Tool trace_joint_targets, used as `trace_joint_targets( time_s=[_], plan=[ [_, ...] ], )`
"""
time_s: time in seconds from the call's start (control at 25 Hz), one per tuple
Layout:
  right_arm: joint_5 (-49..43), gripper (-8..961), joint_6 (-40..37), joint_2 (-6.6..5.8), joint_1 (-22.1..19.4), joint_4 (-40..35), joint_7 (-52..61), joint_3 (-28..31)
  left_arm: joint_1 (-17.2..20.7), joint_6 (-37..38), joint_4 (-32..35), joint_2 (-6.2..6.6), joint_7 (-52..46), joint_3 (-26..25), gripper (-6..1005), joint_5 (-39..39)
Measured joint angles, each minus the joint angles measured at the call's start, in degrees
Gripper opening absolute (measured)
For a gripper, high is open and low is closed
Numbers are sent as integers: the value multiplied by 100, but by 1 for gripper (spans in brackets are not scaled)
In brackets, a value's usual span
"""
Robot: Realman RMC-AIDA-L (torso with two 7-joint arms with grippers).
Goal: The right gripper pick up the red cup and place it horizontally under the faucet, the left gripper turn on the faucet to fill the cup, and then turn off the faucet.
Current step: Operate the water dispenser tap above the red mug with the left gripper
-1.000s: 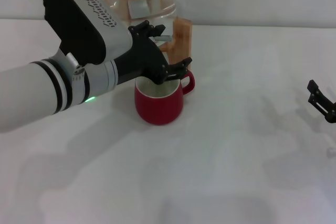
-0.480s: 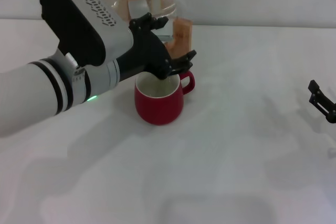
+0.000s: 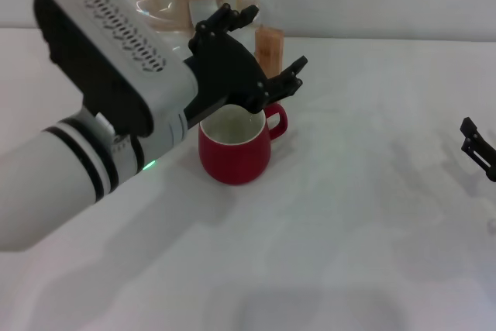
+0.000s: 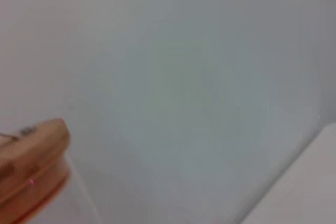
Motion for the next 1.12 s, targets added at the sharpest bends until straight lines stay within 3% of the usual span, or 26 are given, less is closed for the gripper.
trace_joint_targets(
  time_s=[0.24, 0.4, 0.44, 0.84, 1.12],
  plan=[
    [10, 862, -4, 0, -19, -12, 0, -6, 302, 57, 19, -3, 1803, 81, 875, -2082],
    [15, 862, -4, 0, -27, -18, 0, -9, 603, -399, -89, -5, 3367, 38, 876, -3937],
    [15, 862, -4, 0, -27, -18, 0, -9, 603, -399, -89, -5, 3367, 38, 876, -3937],
    [10, 861, -13, -7, -51, -21, 0, -8, 1068, -2432, -1106, -7, 5435, -248, 875, -6946],
    [-12, 861, 25, -9, -38, -21, 0, -5, 1072, -3559, -2161, -21, 6371, -351, 875, -7987]
  ],
)
